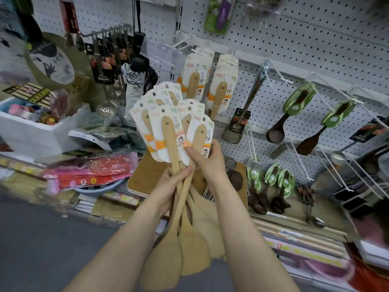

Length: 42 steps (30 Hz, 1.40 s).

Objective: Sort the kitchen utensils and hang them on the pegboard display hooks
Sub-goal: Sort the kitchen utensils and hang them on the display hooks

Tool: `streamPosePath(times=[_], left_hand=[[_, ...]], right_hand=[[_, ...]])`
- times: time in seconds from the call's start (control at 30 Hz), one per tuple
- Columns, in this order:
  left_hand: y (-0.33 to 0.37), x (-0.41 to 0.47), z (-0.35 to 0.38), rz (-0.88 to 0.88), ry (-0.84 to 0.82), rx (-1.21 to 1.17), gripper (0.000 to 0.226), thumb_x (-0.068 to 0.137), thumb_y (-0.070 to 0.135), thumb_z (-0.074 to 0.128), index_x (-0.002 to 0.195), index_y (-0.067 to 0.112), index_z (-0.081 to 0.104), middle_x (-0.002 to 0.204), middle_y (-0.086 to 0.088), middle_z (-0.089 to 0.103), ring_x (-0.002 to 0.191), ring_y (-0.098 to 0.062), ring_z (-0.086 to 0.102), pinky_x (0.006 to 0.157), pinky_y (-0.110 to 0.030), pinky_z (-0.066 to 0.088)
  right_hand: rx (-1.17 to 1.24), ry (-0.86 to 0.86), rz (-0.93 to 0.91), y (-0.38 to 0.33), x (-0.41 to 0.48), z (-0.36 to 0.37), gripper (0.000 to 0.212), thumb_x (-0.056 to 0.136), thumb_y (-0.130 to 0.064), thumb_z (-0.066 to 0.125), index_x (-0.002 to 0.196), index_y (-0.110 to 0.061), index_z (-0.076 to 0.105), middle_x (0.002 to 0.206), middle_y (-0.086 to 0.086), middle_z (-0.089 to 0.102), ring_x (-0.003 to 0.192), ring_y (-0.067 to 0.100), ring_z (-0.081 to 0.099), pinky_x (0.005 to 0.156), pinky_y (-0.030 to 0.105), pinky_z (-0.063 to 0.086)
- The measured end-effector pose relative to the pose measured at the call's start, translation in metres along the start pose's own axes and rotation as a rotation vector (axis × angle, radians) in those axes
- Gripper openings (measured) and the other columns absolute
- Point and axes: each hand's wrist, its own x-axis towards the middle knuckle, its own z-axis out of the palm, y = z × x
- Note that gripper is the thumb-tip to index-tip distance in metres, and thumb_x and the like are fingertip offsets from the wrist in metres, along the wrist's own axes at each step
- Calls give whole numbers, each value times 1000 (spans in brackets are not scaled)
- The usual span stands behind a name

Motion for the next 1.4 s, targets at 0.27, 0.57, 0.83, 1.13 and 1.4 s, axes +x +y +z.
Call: streamPosePath(times=[0.27, 0.57, 0.83, 1.13, 1.4], left_hand=[[11, 15, -16, 79, 45, -12, 54, 73, 21, 80, 119, 4, 59, 95, -16, 70, 81, -27, 68, 71, -36, 56], [38, 44, -54, 165, 145, 138, 38, 78, 15, 77, 112, 16, 58, 98, -10, 70, 85, -20, 69, 74, -34, 53], [48, 74, -65, 169, 151, 223, 62, 58, 33, 84, 110, 15, 57, 105, -15, 68, 97, -30, 67, 86, -43, 54], [53, 108, -58, 178, 192, 232, 67, 44, 37, 79, 104, 17, 56, 102, -20, 68, 96, -35, 65, 79, -43, 54], [49, 132, -43, 187, 260, 160, 50, 54, 17, 76, 101, 18, 57, 97, -17, 66, 88, -33, 64, 83, -51, 52]], right_hand=[[45, 8, 12, -10, 13, 11, 40, 81, -8, 78, 109, -15, 51, 104, 5, 72, 86, 15, 71, 67, 29, 56], [102, 158, -89, -27, 42, 8, 28, 86, -10, 73, 102, -22, 53, 115, 10, 69, 100, 28, 66, 78, 38, 58], [145, 312, -203, -50, 66, -4, 28, 92, -1, 63, 115, -10, 49, 94, -6, 67, 67, -5, 66, 56, 13, 49], [11, 296, -240, -56, 109, -18, 26, 92, -14, 67, 112, -24, 53, 107, -3, 68, 79, 0, 67, 65, 20, 54], [-26, 259, -310, -57, 129, -28, 23, 93, -12, 65, 111, -13, 51, 104, -4, 65, 81, 4, 64, 65, 22, 54]])
